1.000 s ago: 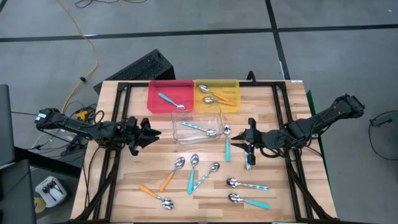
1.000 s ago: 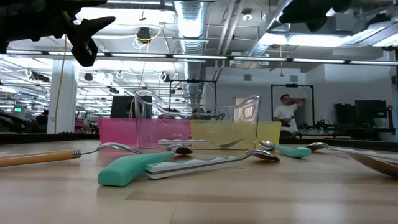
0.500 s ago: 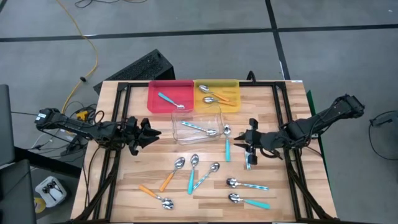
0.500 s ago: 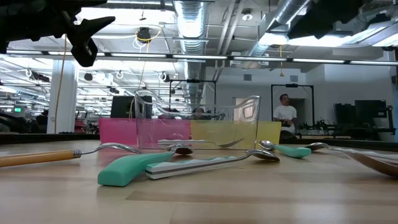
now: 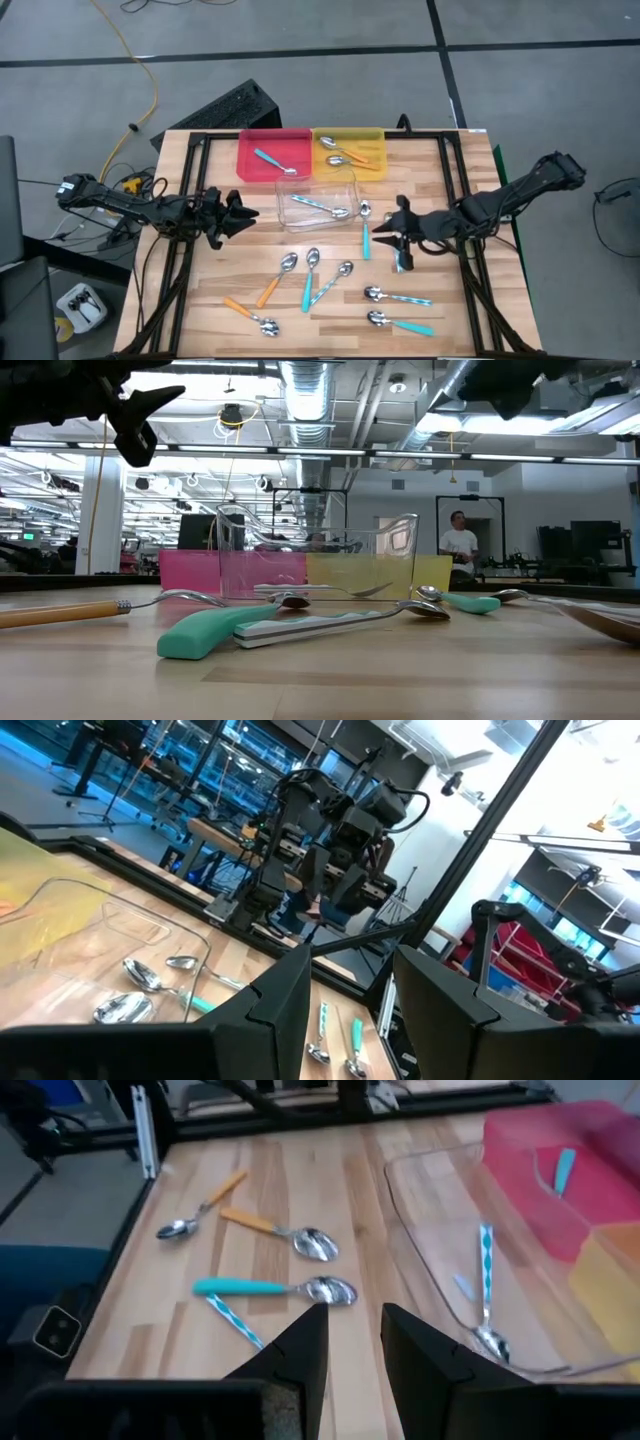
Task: Sort silverware by color (type)
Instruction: Put the green patterned spoon into the transparent bin
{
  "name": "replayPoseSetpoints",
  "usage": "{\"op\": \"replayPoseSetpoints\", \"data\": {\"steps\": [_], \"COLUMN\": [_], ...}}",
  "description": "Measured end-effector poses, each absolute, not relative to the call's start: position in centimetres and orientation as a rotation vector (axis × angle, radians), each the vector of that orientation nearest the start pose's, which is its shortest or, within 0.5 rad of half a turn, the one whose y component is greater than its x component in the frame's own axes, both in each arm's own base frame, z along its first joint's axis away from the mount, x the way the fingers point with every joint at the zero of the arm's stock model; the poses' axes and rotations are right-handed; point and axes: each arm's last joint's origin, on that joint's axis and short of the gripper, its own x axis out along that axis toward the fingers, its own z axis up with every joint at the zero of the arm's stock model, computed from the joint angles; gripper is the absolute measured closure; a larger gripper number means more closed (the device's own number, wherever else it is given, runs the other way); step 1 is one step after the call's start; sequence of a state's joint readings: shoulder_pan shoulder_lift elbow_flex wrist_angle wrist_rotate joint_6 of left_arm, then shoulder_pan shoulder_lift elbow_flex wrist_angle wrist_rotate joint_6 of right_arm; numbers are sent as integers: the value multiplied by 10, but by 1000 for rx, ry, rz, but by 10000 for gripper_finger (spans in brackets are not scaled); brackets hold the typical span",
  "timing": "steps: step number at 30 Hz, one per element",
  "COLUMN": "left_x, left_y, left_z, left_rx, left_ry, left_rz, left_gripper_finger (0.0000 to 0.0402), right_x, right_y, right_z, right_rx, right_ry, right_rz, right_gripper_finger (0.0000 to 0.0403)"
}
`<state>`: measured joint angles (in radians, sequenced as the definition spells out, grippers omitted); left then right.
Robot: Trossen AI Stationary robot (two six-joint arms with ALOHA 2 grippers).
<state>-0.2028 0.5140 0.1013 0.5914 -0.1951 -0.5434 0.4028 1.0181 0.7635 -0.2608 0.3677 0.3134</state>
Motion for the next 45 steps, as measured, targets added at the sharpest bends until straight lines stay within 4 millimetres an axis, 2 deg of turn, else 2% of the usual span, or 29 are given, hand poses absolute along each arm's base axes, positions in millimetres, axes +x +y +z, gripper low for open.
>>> {"op": "replayPoseSetpoints", "data": {"steps": [9, 17, 26, 31, 35, 41, 45], "left_x": [132, 132, 132, 132, 132, 132, 132], "left_y": [-21, -21, -21, -21, -21, -21, -21], "left_z": [207, 206, 204, 204, 204, 204, 204], "left_rx": [-565, -561, -565, -561, -560, -558, -557], "left_ry": [-166, -159, -146, -148, -148, -142, -142], "left_rz": [-53, -42, -26, -17, -17, -15, -15], "left_gripper_finger": [271, 271, 271, 271, 271, 271, 271], "right_x": [213, 225, 209, 194, 185, 188, 188], "right_y": [80, 80, 72, 66, 59, 59, 60], "right_z": [260, 239, 222, 214, 210, 211, 211], "right_rx": [76, 255, 575, 733, 785, 763, 747], "right_ry": [574, 667, 912, 1019, 1061, 1064, 1080], "right_rz": [-58, -156, -327, -560, -714, -665, -645], "right_gripper_finger": [282, 282, 282, 282, 282, 276, 251]}}
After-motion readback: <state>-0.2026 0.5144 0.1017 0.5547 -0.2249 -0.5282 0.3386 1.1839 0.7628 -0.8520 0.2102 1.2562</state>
